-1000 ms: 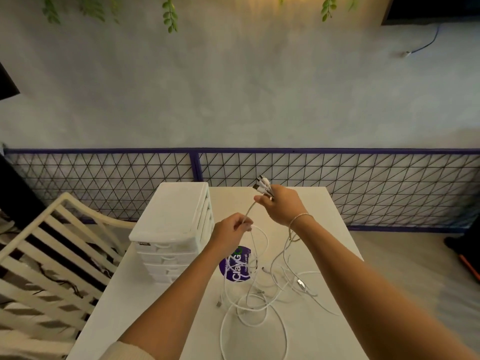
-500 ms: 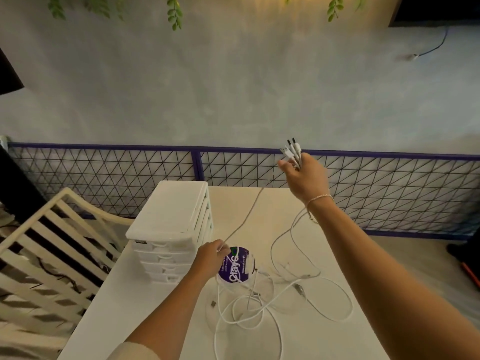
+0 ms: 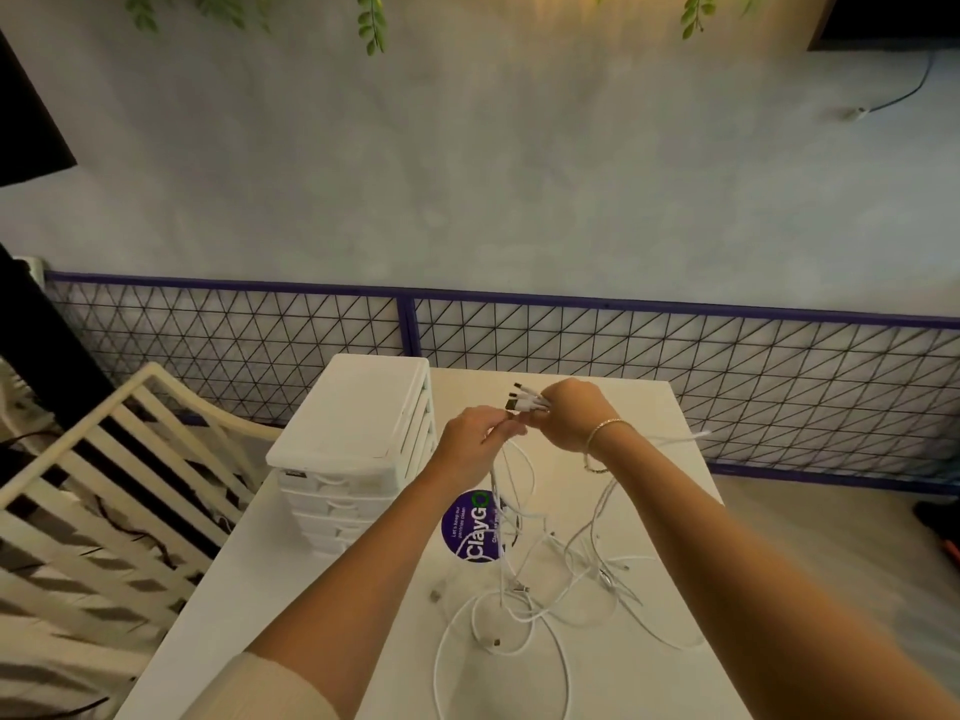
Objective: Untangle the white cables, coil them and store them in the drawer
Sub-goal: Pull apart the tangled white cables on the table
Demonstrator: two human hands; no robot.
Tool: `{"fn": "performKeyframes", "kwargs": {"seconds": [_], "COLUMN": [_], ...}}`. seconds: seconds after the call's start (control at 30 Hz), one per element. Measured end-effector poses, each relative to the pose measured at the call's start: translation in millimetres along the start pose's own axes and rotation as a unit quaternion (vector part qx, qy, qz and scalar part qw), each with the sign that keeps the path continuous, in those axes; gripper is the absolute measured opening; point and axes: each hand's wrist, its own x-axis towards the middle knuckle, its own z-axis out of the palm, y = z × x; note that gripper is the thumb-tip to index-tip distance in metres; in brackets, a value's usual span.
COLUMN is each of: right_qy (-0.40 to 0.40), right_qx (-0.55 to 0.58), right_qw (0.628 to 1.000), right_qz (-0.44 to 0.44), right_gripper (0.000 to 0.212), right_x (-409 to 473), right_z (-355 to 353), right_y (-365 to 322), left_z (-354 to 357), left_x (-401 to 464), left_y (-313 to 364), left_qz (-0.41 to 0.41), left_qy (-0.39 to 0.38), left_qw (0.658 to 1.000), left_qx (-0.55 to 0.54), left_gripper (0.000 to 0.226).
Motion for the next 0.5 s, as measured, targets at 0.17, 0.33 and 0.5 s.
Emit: {"fn": "performKeyframes", "kwargs": {"seconds": [0.17,0.33,0.5], "right_qy": [0.051,0.116,0.171], "right_qx": [0.057,0.135,0.187], "right_qw": [0.997,0.982,0.964], "right_qz": [0.001,0.061,0.075], "right_gripper": [0.038,0.034,0.036], "right_x": [1.7,5.9,8.8], "right_z": [-1.4,7.8,-0.6], "right_y": [-2.3,0.3,5.4], "left_z": [7.0,11.4,8.9], "left_x": [-4.4,-7.4,-7.5], "left_y": [-8.7,-7.0,-16.1], "left_qz": [-0.042,-0.141,-0.218], "left_qy": [0.079,0.113,-0.013], "left_qw": [0.996,0.983,0.973], "left_qx": [-0.023,-0.028,-0.078], "left_gripper": [0.019,0.045,0.038]}}
